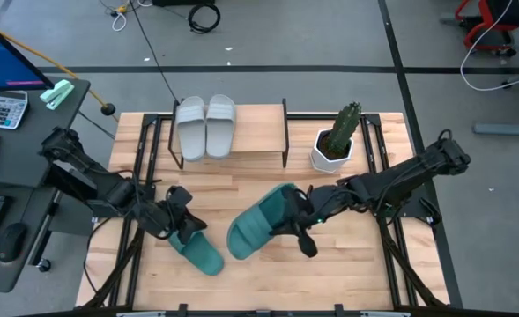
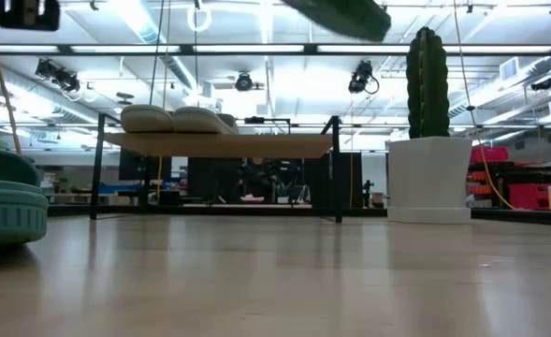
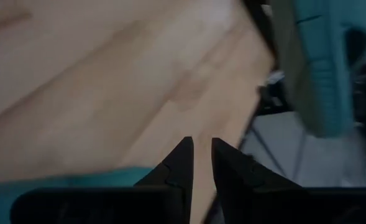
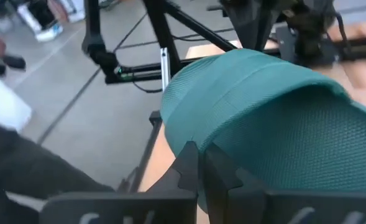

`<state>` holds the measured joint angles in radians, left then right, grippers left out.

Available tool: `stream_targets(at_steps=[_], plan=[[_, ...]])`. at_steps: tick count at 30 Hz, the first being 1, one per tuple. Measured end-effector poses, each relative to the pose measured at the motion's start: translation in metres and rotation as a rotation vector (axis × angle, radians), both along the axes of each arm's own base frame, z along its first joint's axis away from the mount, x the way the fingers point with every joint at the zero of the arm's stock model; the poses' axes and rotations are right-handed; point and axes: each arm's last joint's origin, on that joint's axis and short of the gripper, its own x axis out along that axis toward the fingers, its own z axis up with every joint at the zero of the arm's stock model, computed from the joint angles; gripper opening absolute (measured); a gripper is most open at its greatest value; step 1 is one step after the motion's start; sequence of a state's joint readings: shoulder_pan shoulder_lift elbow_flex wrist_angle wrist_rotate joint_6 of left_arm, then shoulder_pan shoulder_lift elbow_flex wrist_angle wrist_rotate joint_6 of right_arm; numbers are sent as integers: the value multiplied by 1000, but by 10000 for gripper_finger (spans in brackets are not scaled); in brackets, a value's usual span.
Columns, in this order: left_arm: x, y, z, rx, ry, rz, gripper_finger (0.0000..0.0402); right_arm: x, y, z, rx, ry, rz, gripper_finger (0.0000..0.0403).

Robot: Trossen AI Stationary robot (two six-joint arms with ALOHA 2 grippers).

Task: Pick and place slides into the shelf
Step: Put the right green slipper on the shelf

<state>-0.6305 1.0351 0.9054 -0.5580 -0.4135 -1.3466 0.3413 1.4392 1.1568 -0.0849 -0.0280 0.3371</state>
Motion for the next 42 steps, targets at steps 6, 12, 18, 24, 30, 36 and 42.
stream_targets(at_steps=[6, 12, 18, 24, 30, 36, 42], plan=[[13, 5, 12, -38, -120, -43, 74, -7, -2, -2, -171, 2, 103, 7], [21, 15, 14, -61, -135, -30, 78, -8, -1, -2, -321, 156, 214, 7], [28, 24, 14, -102, -122, -42, 78, 9, 2, 20, -471, 178, 234, 7], [38, 28, 17, -142, -169, -81, 83, 29, 5, 42, -562, 125, 270, 7], [47, 30, 24, -206, -248, -135, 91, 39, 5, 48, -637, 173, 300, 7], [53, 38, 19, -213, -224, -85, 116, 48, 8, 43, -656, 189, 300, 7], [57, 40, 19, -237, -235, -59, 160, 49, 8, 39, -678, 213, 285, 7]])
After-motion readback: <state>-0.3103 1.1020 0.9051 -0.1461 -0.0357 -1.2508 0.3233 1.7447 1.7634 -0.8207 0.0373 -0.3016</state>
